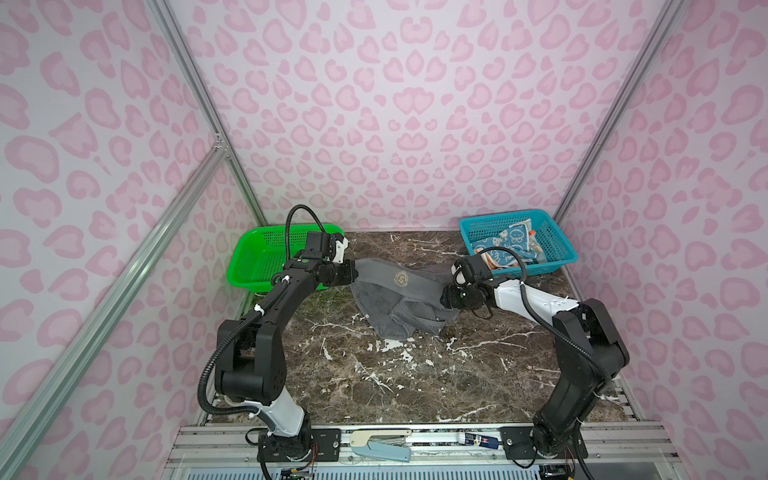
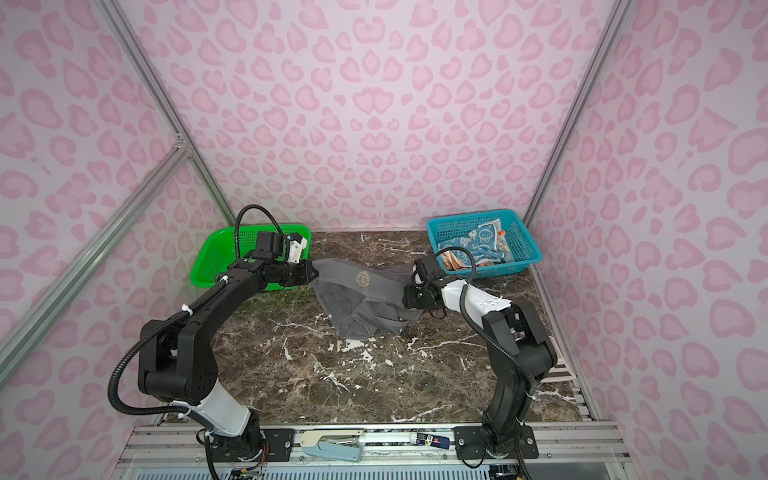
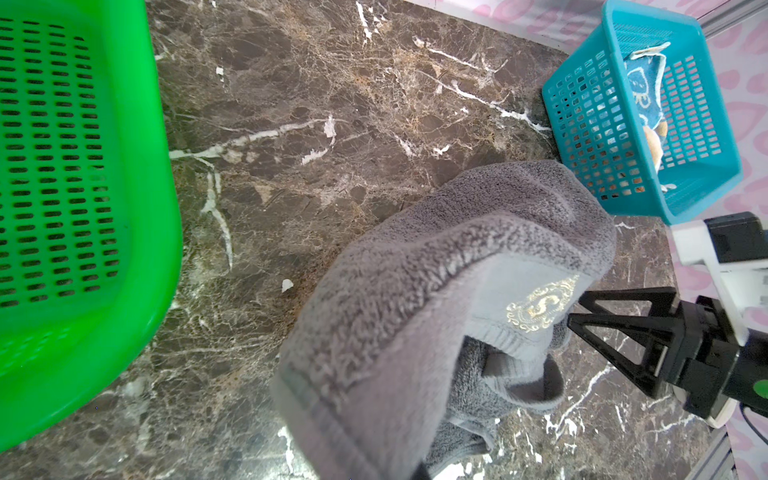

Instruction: Fold and stack the towels

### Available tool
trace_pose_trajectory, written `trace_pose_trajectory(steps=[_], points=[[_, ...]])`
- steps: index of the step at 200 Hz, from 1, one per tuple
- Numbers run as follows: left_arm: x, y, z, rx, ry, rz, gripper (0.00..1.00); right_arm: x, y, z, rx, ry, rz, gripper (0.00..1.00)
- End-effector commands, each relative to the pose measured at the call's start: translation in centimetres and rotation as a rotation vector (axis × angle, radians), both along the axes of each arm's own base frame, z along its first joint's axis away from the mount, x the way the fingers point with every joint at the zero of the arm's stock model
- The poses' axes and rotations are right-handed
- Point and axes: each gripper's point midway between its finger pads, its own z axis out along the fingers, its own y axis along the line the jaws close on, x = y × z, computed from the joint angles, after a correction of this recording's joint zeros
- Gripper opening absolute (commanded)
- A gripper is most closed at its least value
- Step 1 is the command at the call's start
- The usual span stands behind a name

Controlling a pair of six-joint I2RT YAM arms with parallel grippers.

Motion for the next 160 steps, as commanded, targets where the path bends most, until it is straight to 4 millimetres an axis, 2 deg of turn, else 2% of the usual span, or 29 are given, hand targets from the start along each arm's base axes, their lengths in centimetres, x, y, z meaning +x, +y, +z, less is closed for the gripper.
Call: trace_pose_trajectory(steps=[1,16,37,72,106,135,160], points=[[0.6,-0.2,0.5,-0.008,-0.022,-0.009,0.04,1.0,0.9,-0.5,0.061,0.007,-0.015,0.62],[0.6,-0.2,0.3,-0.006,-0.02,-0.007,0.04,1.1,1.0,-0.8,0.064,0.011,-0.014,0.59],[0.7,-0.3,0.3,-0.008,-0.02,-0.009,0.04,1.2,1.3,-0.2,0.08,-0.015,0.001,0.48],[0.9,-0.3,0.4,-0.01,-0.021,-0.008,0.04,1.5,0.9,1.4,0.065,-0.071,0.007,0.21],[1.1,-0.4,0.9,-0.013,-0.033,-0.012,0.04,1.5,0.6,2.3,0.065,-0.099,0.01,0.0],[1.1,-0.4,1.7,-0.017,-0.048,-0.013,0.04,1.7,0.5,4.2,0.083,-0.148,0.029,0.0],[0.9,-0.6,3.2,-0.031,-0.077,-0.019,0.04,2.4,-0.2,7.8,0.063,-0.229,0.061,0.0]])
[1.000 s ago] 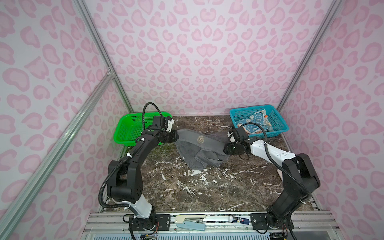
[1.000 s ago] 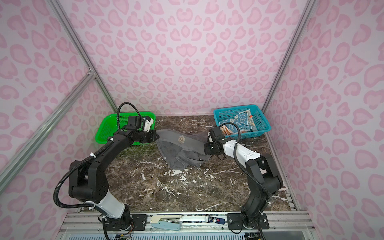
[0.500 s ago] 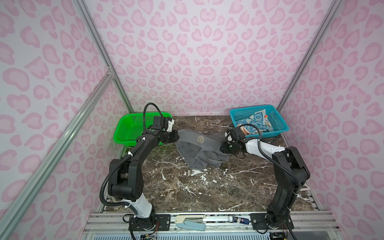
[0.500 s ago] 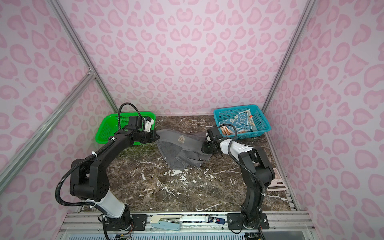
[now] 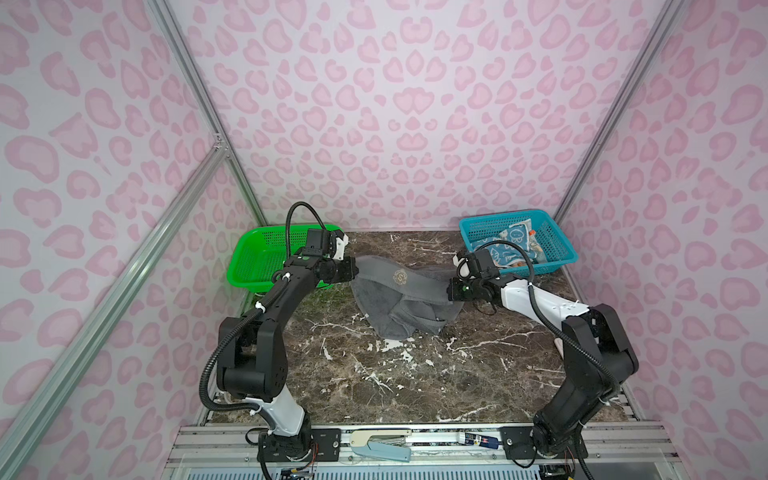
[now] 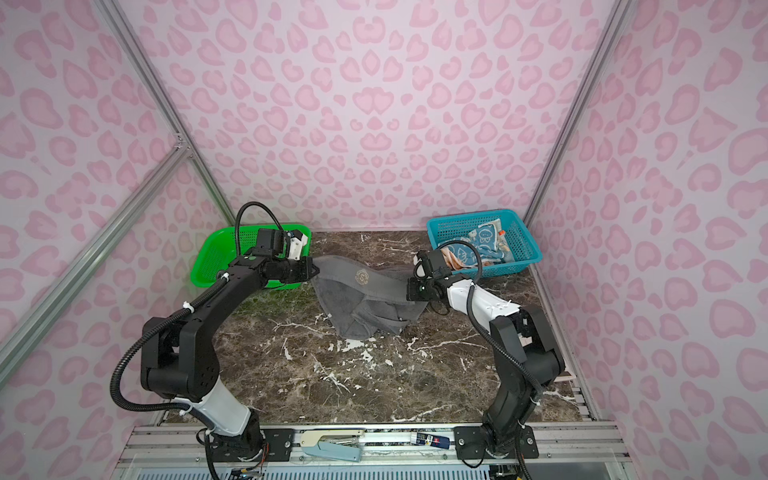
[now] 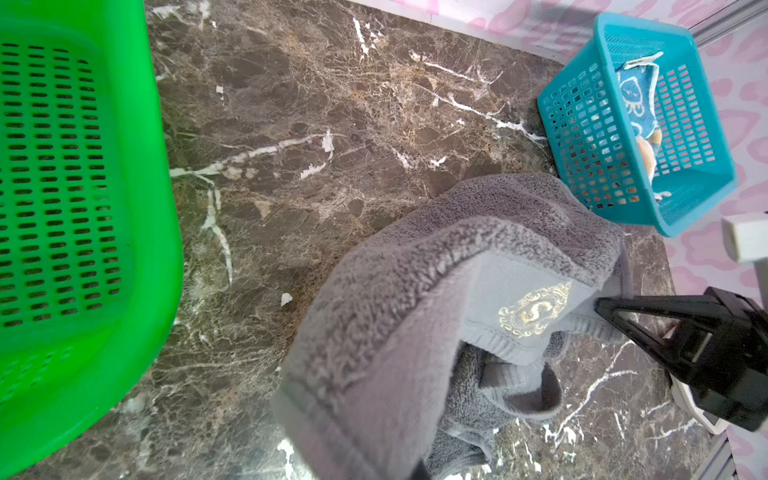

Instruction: Fold and stack the towels

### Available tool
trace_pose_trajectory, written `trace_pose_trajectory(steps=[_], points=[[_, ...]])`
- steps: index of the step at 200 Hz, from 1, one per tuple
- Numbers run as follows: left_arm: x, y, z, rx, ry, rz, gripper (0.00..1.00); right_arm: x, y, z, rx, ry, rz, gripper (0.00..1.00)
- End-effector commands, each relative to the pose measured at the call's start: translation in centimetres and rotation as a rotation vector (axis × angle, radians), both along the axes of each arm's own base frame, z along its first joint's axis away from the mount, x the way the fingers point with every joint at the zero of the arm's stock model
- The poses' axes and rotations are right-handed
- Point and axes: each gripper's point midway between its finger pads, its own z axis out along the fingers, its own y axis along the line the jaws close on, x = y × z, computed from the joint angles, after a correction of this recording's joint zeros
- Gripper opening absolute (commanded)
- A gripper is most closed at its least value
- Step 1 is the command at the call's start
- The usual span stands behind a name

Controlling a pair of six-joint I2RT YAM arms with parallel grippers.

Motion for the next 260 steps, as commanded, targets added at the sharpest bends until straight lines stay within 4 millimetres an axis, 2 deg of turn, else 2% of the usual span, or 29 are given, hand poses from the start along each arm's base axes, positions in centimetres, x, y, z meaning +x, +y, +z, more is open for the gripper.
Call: trace_pose_trajectory(steps=[1,5,19,25,52,88,149,193,211,239,260], points=[[0.0,-0.4,2.3,-0.026,-0.053,-0.017,0.04,0.9,-0.5,2.9,-0.025,-0.09,0.04,0.0],[0.5,-0.4,3.8,-0.03,-0.089,-0.018,0.04,1.0,-0.6,3.5,-0.032,-0.099,0.045,0.0],[0.5,-0.5,5.0,-0.031,-0.12,-0.025,0.04,1.2,-1.2,4.8,-0.06,-0.102,0.047,0.0],[0.4,-0.5,5.3,-0.03,-0.127,-0.028,0.04,1.3,-1.4,5.2,-0.067,-0.104,0.05,0.0],[0.1,-0.5,5.6,-0.034,-0.137,-0.037,0.04,0.8,-1.5,5.4,-0.064,-0.096,0.055,0.12],[-0.1,-1.1,5.1,-0.065,-0.121,-0.045,0.04,0.2,-0.9,3.5,-0.022,-0.054,0.045,0.25],[0.2,-1.3,4.2,-0.07,-0.1,-0.044,0.03,0.9,0.9,1.4,0.033,-0.004,0.067,0.26],[0.3,-1.2,3.6,-0.063,-0.088,-0.043,0.04,0.1,0.3,-0.3,-0.007,0.06,0.054,0.44],[0.4,-1.2,3.1,-0.059,-0.078,-0.043,0.04,-0.9,0.4,-1.6,-0.023,0.101,0.063,0.47],[0.5,-1.2,2.6,-0.056,-0.067,-0.041,0.04,-1.9,1.3,-3.5,-0.081,0.105,0.087,0.54],[0.5,-1.2,2.4,-0.059,-0.057,-0.039,0.04,-1.9,2.6,-3.4,-0.163,0.038,0.14,0.57]])
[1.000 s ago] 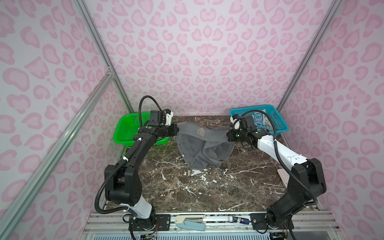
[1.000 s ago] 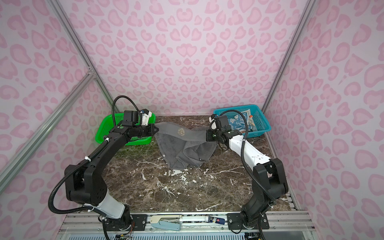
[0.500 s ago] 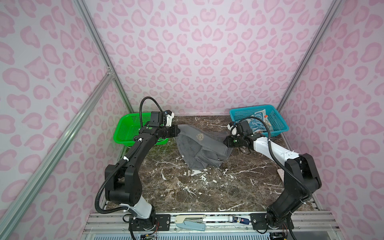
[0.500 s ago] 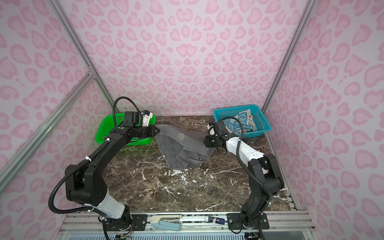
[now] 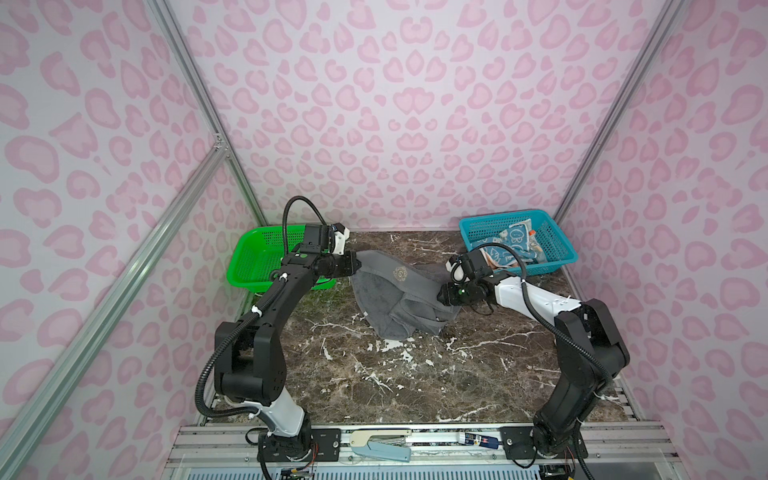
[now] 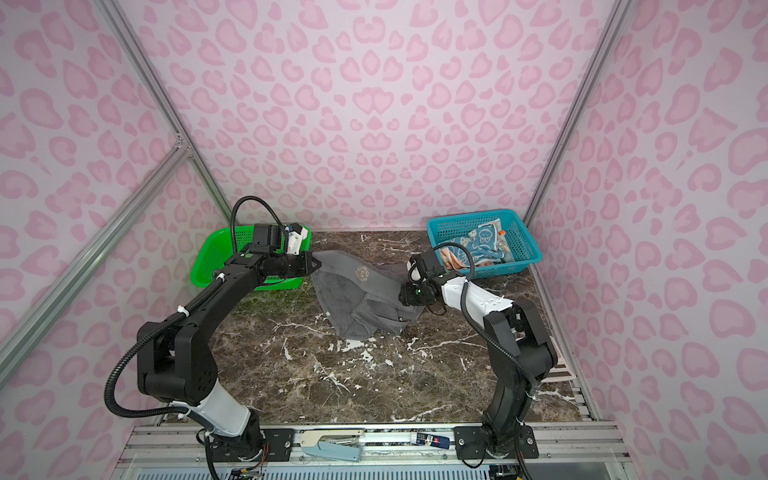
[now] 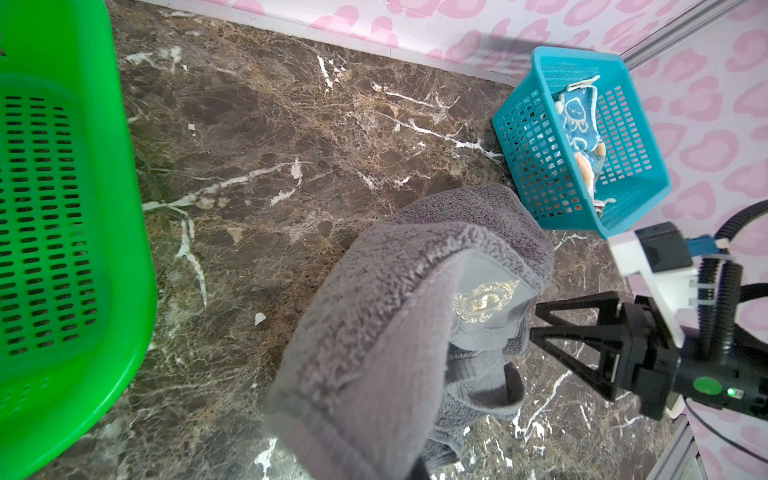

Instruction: Fold and stack the towels

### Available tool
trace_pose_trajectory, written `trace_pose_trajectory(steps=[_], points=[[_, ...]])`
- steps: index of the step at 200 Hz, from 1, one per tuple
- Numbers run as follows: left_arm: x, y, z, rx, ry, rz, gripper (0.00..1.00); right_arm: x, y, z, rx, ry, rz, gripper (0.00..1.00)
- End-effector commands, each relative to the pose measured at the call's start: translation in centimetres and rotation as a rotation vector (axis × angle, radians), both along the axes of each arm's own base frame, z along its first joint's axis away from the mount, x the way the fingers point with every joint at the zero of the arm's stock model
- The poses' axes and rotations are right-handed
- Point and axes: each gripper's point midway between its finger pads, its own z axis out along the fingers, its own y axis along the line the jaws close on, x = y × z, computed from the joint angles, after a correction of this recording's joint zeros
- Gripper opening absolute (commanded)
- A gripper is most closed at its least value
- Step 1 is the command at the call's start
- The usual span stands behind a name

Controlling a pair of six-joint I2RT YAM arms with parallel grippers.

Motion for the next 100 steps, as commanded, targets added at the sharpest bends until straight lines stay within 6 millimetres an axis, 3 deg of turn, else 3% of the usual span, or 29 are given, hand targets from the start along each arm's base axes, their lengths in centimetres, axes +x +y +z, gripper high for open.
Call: trace_pose_trajectory(steps=[1,26,54,80,100], points=[[0.4,-0.2,0.0,-0.009,-0.014,-0.005,0.04,0.3,0.7,-0.1,-0.087,-0.077,0.047,0.58],[0.4,-1.2,2.5,-0.08,-0.037,-0.027,0.04,0.9,2.7,1.8,-0.099,-0.183,0.119,0.59],[0.5,-1.9,5.7,-0.131,-0.102,-0.041,0.03,1.4,5.1,5.3,-0.055,-0.334,0.195,0.63],[0.5,-2.1,6.2,-0.142,-0.103,-0.034,0.03,1.4,7.6,7.8,-0.056,-0.456,0.266,0.65],[0.5,-2.5,6.1,-0.157,-0.091,-0.029,0.03,0.8,10.2,8.6,-0.052,-0.516,0.339,0.65]])
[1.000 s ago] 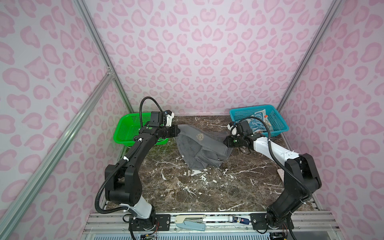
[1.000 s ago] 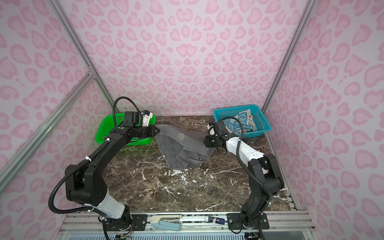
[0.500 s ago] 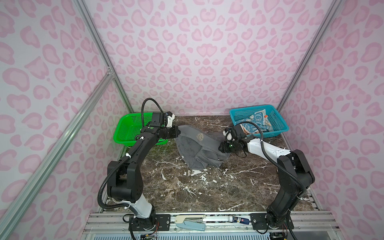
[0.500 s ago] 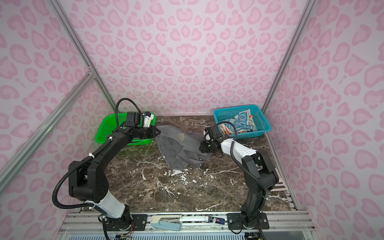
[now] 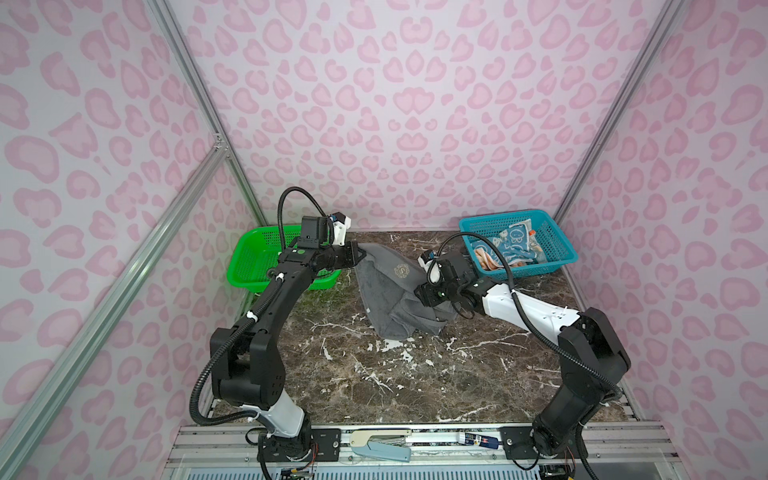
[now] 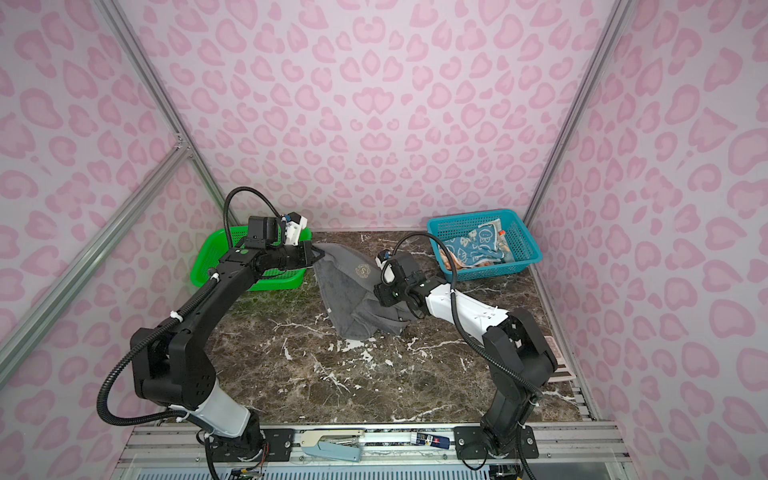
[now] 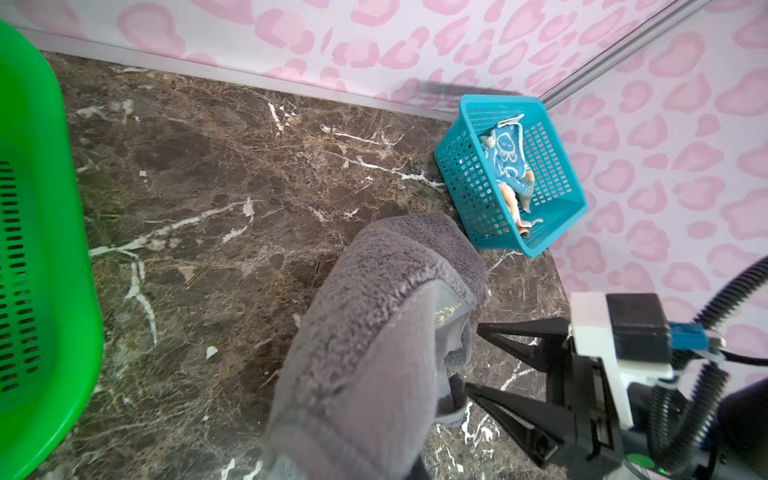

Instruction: Fold and stack the towels

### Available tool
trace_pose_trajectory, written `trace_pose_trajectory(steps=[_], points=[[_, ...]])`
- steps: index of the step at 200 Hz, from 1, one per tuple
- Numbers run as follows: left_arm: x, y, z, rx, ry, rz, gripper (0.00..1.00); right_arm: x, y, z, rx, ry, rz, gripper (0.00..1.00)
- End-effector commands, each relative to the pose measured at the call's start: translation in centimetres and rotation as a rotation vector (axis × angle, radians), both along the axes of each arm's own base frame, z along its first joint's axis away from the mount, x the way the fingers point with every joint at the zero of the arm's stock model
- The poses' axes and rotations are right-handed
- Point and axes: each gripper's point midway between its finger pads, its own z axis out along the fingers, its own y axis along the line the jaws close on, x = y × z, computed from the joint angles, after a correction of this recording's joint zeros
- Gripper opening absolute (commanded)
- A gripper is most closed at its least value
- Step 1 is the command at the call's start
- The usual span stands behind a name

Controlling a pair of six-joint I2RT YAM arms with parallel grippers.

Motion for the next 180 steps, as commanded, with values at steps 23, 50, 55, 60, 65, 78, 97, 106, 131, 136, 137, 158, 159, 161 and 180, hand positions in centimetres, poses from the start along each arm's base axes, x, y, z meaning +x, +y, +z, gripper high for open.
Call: trace_pose_trajectory(steps=[23,50,55,60,65,78,97,106,131,136,137,158,159,161,180], points=[[0.2,-1.6,2.0,-0.053,-0.038,-0.012,0.03,0.6,4.2,1.8,-0.007,-0.18,0.08,0.65],[0.2,-2.3,3.1,-0.075,-0.048,-0.013,0.03,1.1,5.4,1.1,0.003,-0.203,0.045,0.66],[0.3,-2.3,3.3,-0.081,-0.051,-0.01,0.03,1.4,5.3,1.0,-0.003,-0.215,0.027,0.66],[0.3,-2.4,3.5,-0.085,-0.053,-0.009,0.03,1.7,5.2,0.7,-0.011,-0.221,-0.002,0.66],[0.2,-2.4,3.7,-0.088,-0.053,-0.008,0.03,2.2,4.8,0.6,-0.014,-0.226,-0.047,0.66],[0.1,-2.4,4.2,-0.095,-0.058,-0.006,0.03,3.4,3.7,0.1,-0.04,-0.232,-0.147,0.66],[-0.3,-2.4,4.8,-0.103,-0.065,-0.008,0.03,4.6,3.1,-0.2,-0.086,-0.248,-0.2,0.66],[-0.4,-2.5,4.9,-0.105,-0.062,-0.009,0.03,5.1,2.8,-0.6,-0.108,-0.248,-0.228,0.65],[-0.8,-2.3,5.1,-0.099,-0.067,-0.006,0.03,6.4,0.8,-2.1,-0.213,-0.21,-0.321,0.64],[-0.8,-2.2,5.0,-0.094,-0.066,-0.005,0.03,6.5,0.3,-2.5,-0.236,-0.2,-0.338,0.63],[-0.8,-2.2,5.0,-0.094,-0.067,-0.004,0.03,6.5,0.2,-2.5,-0.238,-0.199,-0.343,0.63],[-0.9,-1.9,5.0,-0.078,-0.072,0.003,0.03,6.4,-2.1,-3.4,-0.271,-0.172,-0.395,0.63],[-0.9,-1.9,4.9,-0.078,-0.07,0.003,0.03,6.4,-2.2,-3.4,-0.271,-0.171,-0.396,0.63],[-0.9,-1.9,4.9,-0.077,-0.071,0.003,0.03,6.4,-2.4,-3.5,-0.271,-0.168,-0.402,0.63],[-0.7,-1.7,4.7,-0.067,-0.072,0.008,0.03,5.9,-4.5,-4.0,-0.278,-0.145,-0.434,0.63]])
